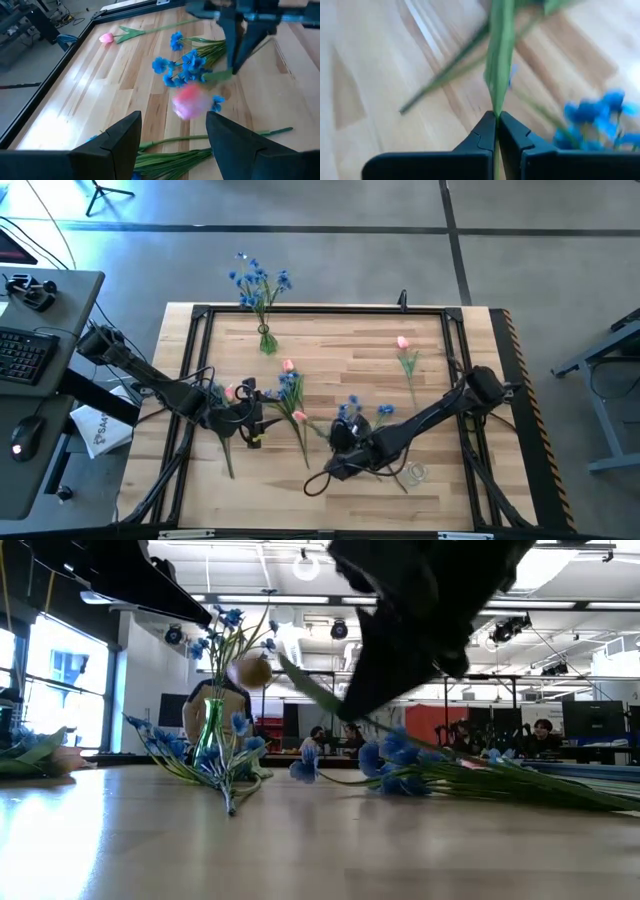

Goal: Sort flowers into vase by color
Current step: Put the bottom pink flower into the transparent vase

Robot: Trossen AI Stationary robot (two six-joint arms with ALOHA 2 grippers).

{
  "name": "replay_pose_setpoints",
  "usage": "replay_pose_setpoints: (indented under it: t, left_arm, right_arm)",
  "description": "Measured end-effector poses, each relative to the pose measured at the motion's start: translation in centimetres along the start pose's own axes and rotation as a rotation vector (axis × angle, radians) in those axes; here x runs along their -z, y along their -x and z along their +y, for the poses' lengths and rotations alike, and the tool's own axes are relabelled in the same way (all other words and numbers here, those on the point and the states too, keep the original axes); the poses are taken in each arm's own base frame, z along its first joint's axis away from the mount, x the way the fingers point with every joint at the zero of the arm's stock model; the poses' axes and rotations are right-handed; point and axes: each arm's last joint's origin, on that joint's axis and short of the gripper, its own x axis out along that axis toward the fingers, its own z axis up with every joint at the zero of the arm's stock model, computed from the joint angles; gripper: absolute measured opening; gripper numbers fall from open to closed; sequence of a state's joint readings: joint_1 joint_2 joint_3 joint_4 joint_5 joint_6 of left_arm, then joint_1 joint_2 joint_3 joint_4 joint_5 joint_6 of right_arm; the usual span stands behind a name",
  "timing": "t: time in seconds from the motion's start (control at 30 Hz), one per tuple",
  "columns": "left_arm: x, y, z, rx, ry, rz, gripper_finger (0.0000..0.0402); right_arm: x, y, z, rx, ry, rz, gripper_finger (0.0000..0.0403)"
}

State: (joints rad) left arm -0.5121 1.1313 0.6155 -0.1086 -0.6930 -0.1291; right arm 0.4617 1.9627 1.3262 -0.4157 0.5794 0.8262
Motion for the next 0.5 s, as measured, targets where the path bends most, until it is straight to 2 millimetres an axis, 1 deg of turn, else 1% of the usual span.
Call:
replay_pose_setpoints:
  t: [0.13,0.23,0.3,0.37,0.43,0.5]
  left_arm:
    - [0.0,0.0,0.0,0.0,-0.002,0.0,0.0211]
    - [0.0,0.0,0.0,0.0,-0.003,0.0,0.0211]
    - [0.0,0.0,0.0,0.0,-0.003,0.0,0.0211]
    - [0.0,0.0,0.0,0.002,-0.003,0.0,0.0211]
    - [0.0,0.0,0.0,0.002,-0.001,-0.002,0.0211]
    - [-0.1,0.0,0.0,0.001,0.002,-0.006,0.0211]
  right_arm:
    - [-0.9,-0.2,0.1,0.021,0.063,-0.103,0.0002]
    - [-1.8,-0.2,0.6,-0.037,0.113,-0.166,0.0001]
    - [-1.9,-0.5,0.7,-0.109,0.157,-0.208,0.0001]
    - [-1.2,-0.6,0.1,-0.204,0.185,-0.21,0.0001]
    - [-0.6,-0.2,-1.2,-0.297,0.141,-0.246,0.0001]
    - [-0.1,0.6,-2.6,-0.371,0.073,-0.332,0.0001]
